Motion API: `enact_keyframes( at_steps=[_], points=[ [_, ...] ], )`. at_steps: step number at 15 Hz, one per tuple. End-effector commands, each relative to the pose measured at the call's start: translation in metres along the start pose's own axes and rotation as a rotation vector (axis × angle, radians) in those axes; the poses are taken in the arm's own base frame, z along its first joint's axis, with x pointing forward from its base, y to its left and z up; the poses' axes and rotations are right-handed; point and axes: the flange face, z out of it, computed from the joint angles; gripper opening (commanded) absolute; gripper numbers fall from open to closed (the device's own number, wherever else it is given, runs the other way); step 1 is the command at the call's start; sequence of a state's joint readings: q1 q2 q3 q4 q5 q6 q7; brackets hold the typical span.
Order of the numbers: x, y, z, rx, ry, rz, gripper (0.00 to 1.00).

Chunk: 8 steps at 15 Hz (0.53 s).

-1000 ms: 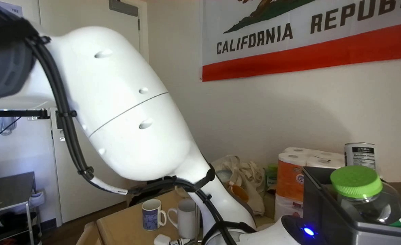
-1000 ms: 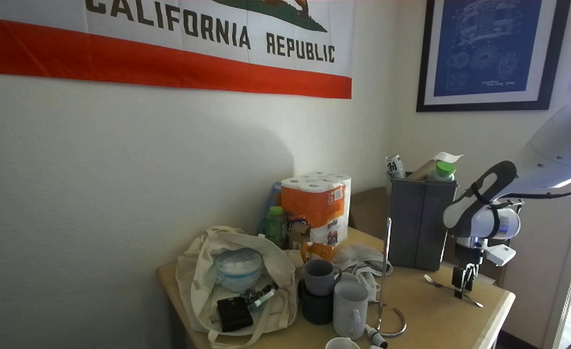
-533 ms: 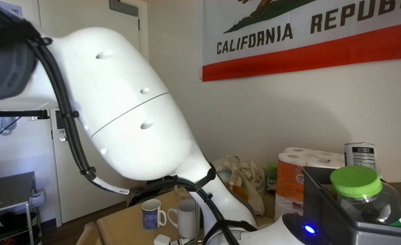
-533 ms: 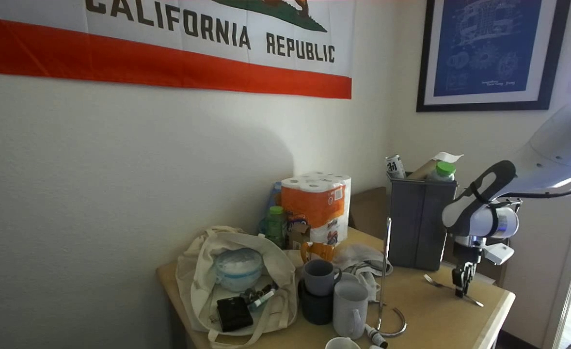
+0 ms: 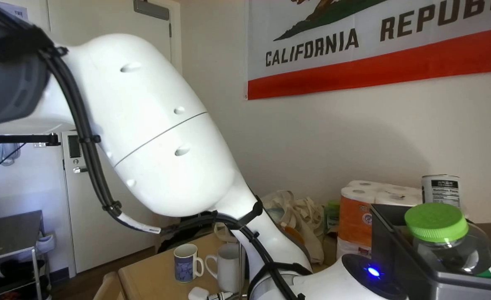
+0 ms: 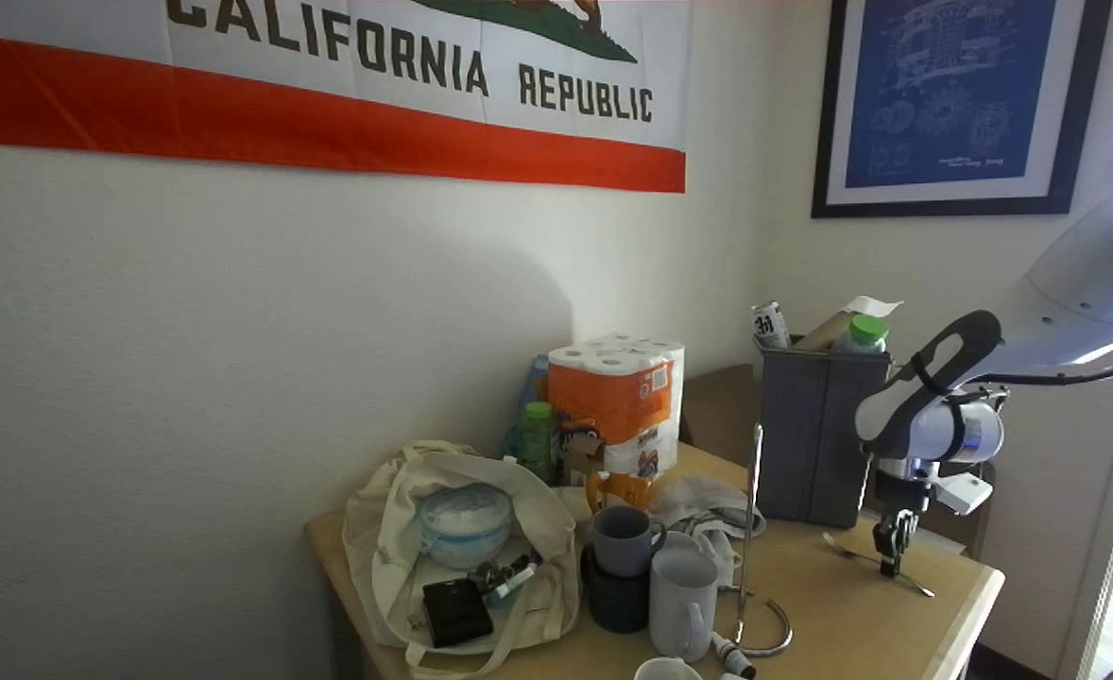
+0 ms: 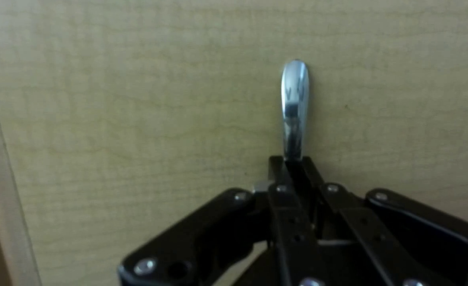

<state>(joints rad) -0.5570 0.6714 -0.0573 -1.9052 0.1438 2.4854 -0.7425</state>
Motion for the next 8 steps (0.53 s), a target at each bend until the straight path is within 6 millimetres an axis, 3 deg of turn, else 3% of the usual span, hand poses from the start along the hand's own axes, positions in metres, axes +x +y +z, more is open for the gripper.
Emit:
enact_keyframes(
  at_steps=[1,4,8],
  points=[
    [0.003,-0.021,-0.017,0.037,0.0,-0.014,0.03],
    [0.011,-0.048,-0.038,0.048,-0.004,-0.055,0.03],
    [0.026,-0.09,-0.091,0.051,-0.019,-0.124,0.03]
  ],
)
